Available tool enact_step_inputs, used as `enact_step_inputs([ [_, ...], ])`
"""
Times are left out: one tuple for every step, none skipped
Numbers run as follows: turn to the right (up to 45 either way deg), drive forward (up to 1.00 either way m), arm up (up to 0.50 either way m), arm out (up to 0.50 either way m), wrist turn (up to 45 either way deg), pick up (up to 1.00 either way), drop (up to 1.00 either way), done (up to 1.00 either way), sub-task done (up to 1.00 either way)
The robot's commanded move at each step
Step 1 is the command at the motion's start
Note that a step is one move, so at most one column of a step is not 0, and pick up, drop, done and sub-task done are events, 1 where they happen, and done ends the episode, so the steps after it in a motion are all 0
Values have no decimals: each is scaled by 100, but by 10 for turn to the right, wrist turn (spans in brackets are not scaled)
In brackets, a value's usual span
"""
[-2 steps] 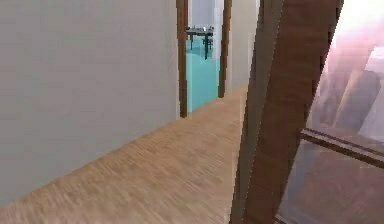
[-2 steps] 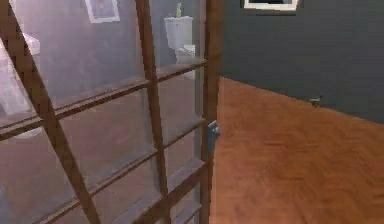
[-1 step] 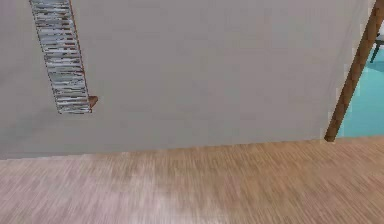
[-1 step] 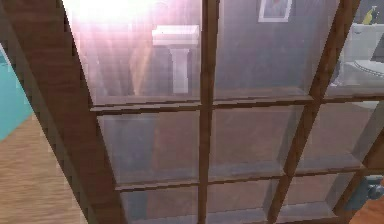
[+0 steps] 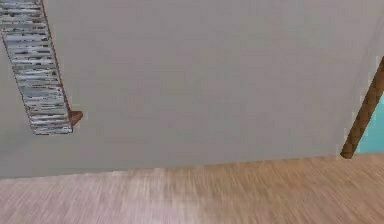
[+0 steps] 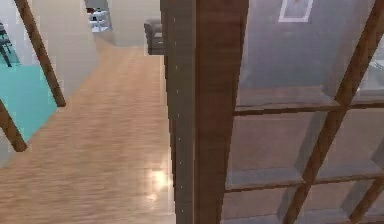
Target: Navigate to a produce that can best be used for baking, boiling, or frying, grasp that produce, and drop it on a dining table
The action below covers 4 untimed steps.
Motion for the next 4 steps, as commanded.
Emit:
enact_step_inputs([
  [450, 0, 0, 0, 0, 0, 0, 0, 0],
  [120, 0, 0, 0, 0, 0, 0, 0, 0],
  [0, 100, 0, 0, 0, 0, 0, 0, 0],
  [0, 100, 0, 0, 0, 0, 0, 0, 0],
])
